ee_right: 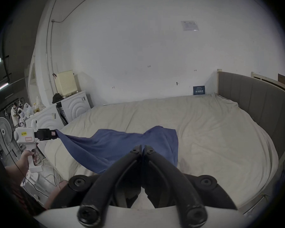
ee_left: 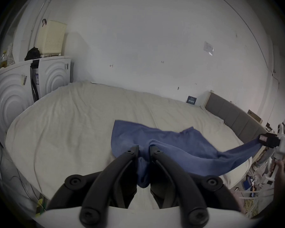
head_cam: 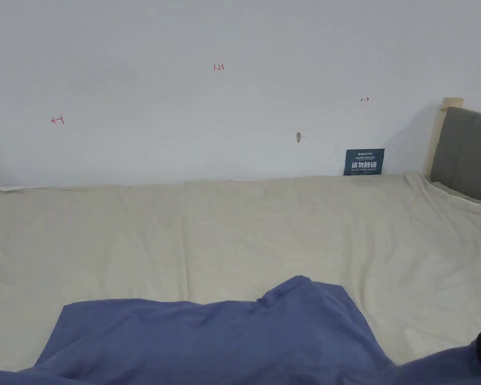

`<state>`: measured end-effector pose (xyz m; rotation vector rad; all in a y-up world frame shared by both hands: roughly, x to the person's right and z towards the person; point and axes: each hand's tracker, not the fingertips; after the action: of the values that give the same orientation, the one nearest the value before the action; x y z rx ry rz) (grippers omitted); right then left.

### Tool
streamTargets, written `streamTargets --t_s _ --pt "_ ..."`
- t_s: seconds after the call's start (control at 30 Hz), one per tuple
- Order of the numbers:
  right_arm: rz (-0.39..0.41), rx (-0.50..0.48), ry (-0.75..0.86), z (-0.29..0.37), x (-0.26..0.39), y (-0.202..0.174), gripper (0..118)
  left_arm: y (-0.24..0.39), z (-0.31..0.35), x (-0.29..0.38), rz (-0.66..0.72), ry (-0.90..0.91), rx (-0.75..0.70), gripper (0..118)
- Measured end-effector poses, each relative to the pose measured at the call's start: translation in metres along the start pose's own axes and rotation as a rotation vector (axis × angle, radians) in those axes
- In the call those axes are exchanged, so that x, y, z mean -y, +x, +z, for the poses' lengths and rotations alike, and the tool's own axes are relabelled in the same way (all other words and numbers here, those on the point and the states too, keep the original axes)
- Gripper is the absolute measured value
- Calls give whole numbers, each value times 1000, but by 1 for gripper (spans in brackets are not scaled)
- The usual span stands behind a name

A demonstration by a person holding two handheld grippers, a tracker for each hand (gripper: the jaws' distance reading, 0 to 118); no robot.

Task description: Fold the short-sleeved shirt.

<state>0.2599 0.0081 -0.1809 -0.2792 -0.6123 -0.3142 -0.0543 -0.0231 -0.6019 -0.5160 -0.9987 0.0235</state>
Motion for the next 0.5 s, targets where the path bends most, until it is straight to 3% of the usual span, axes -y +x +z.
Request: streamTargets --t_s 0.17,0.27,0.43,0.5 --pt "62 25 -119 -23 6 -4 0 -3 -14 -4 4 -31 -9 12" --pt "20 21 -270 -78 31 9 0 -14 -65 10 -16 -232 -103 12" --pt "-79 65 -487 -167 91 39 0 -41 -136 54 101 -404 -155 12" --pt "-96 120 -536 -188 105 46 9 -47 -146 65 100 -421 -160 18"
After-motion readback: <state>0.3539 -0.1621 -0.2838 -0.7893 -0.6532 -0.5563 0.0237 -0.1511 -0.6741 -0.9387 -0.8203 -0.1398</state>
